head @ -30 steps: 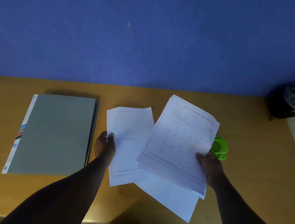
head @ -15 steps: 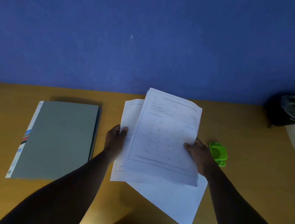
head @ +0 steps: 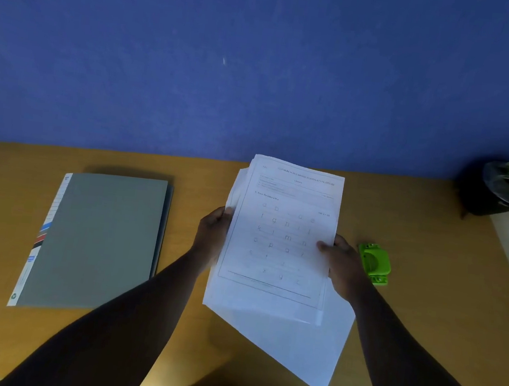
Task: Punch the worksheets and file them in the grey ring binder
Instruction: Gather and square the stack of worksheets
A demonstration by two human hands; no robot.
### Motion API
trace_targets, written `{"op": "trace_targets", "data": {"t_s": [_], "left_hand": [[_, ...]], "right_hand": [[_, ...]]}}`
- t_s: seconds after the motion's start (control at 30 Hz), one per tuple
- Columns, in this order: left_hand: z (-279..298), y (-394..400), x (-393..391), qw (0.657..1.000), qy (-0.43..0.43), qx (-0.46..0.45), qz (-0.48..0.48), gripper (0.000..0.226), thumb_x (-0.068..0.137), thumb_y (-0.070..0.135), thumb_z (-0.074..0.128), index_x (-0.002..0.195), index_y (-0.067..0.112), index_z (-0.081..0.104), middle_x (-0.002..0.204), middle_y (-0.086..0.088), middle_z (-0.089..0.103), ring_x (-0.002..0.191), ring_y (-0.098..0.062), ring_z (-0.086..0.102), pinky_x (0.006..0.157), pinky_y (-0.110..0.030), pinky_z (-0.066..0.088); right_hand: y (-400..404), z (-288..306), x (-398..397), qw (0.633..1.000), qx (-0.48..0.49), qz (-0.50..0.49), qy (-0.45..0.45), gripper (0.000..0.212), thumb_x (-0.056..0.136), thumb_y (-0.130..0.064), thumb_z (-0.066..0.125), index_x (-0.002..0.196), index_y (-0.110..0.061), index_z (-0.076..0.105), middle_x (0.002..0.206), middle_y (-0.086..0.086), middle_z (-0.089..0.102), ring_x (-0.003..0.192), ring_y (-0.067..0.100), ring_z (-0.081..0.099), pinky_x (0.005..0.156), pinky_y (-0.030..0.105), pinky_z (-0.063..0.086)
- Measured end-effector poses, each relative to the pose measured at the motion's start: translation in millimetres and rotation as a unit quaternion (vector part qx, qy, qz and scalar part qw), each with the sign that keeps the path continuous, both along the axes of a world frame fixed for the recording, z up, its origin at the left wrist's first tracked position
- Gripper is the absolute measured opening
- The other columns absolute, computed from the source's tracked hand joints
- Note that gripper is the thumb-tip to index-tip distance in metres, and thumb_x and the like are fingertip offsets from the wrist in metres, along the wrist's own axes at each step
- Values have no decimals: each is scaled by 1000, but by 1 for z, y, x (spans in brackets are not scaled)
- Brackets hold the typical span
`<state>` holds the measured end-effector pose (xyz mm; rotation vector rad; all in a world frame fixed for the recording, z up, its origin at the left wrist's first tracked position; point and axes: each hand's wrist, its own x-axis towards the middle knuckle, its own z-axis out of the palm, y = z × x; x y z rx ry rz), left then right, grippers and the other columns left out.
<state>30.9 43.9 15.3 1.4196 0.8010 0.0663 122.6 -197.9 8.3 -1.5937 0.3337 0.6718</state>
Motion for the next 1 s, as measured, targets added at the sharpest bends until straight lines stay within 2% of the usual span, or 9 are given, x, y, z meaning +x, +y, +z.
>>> {"op": "trace_targets", "data": {"t_s": [0.13,0.2,0.3,0.37,0.47,0.6,0.73,0.9,1.0], "left_hand": [[4,-4,5,1000,-6,-9,-19,41,105,38,41,111,6,66,104,-7,71,94,-22,68,66,-19,54],[6,-6,6,999,1,-23,-27,49,104,48,34,116,12,65,110,-1,70,98,-18,67,73,-21,52],[5,-7,8,999,11,-2,-48,51,96,59,45,113,16,66,109,0,70,99,-19,68,74,-20,53],[4,-10,7,999,7,12,-48,34,96,43,58,113,14,67,106,1,71,96,-17,69,67,-14,54],[0,-13,7,999,6,3,-49,23,96,31,62,112,16,67,108,1,72,96,-18,70,70,-22,57],[-5,-13,7,999,30,-11,-5,20,99,33,58,101,17,69,100,1,72,91,-16,69,79,-29,56],[-21,-8,2,996,71,-14,57,27,100,37,55,106,16,71,94,1,72,84,-14,68,71,-26,53],[-44,-10,-14,972,183,149,-22,33,92,30,66,122,15,66,121,1,68,106,-18,64,87,-29,52],[-52,-25,-21,958,219,181,-43,55,81,40,76,127,14,60,125,-3,65,110,-21,62,83,-29,51]], "right_hand": [[4,0,1,1000,8,-6,-1,31,93,-1,55,120,-12,64,117,7,69,110,27,64,100,46,49],[4,0,0,1000,10,0,-1,30,93,-1,54,119,-11,64,117,8,69,108,27,65,99,44,50],[7,-4,0,1000,-5,4,3,30,91,-3,57,119,-11,64,116,8,70,107,27,66,98,45,51],[8,-7,0,1000,-18,16,-1,30,89,-4,59,118,-11,65,114,7,71,107,28,66,98,46,50],[8,-5,-2,998,-43,54,-8,29,89,-10,62,118,-14,64,112,4,71,104,26,66,95,46,52],[-2,-4,-1,996,-59,54,-42,23,84,-13,63,106,-17,68,103,6,72,92,24,66,81,39,53],[-16,2,2,993,-98,-2,-67,14,87,-8,61,95,-18,67,82,-2,68,72,16,58,63,27,46],[-43,5,11,988,-112,-90,-63,23,87,-9,62,108,-16,68,103,6,70,84,21,63,75,29,49],[-61,13,18,986,-116,-98,-75,19,88,-13,62,104,-23,65,107,5,67,92,23,62,79,32,48]]}}
